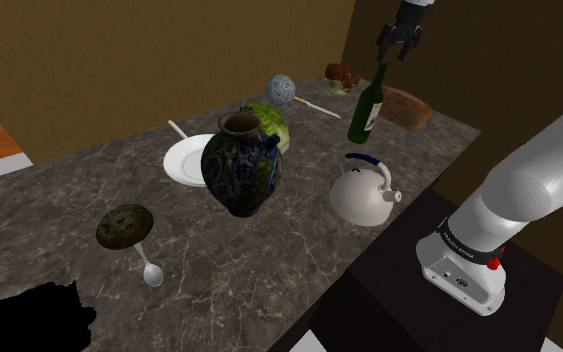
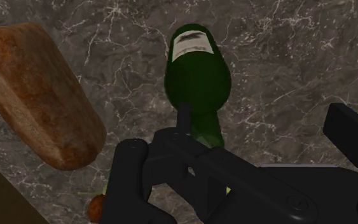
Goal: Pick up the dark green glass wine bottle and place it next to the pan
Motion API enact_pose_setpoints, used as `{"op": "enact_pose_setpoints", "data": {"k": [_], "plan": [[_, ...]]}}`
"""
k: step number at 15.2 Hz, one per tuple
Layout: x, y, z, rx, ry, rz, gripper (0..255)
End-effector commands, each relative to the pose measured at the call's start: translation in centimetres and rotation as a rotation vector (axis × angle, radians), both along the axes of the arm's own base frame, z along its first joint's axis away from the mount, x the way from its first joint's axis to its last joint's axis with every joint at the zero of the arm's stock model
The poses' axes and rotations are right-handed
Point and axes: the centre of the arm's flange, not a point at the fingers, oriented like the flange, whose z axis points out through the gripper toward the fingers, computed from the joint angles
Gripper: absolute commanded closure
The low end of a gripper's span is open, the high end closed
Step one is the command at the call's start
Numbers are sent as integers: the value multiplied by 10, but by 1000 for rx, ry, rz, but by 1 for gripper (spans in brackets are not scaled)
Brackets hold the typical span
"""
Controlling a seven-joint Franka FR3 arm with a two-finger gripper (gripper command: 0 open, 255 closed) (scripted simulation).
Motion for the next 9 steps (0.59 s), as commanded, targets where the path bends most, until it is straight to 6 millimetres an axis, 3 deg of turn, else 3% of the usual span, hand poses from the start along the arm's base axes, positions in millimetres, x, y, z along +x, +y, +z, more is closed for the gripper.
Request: {"op": "enact_pose_setpoints", "data": {"k": [1, 3, 9], "plan": [[18, -21, -9, 7, 3, -5, 0], [35, -41, -18, 15, 7, -11, 0], [37, -42, -45, 16, 7, -11, 0]]}}
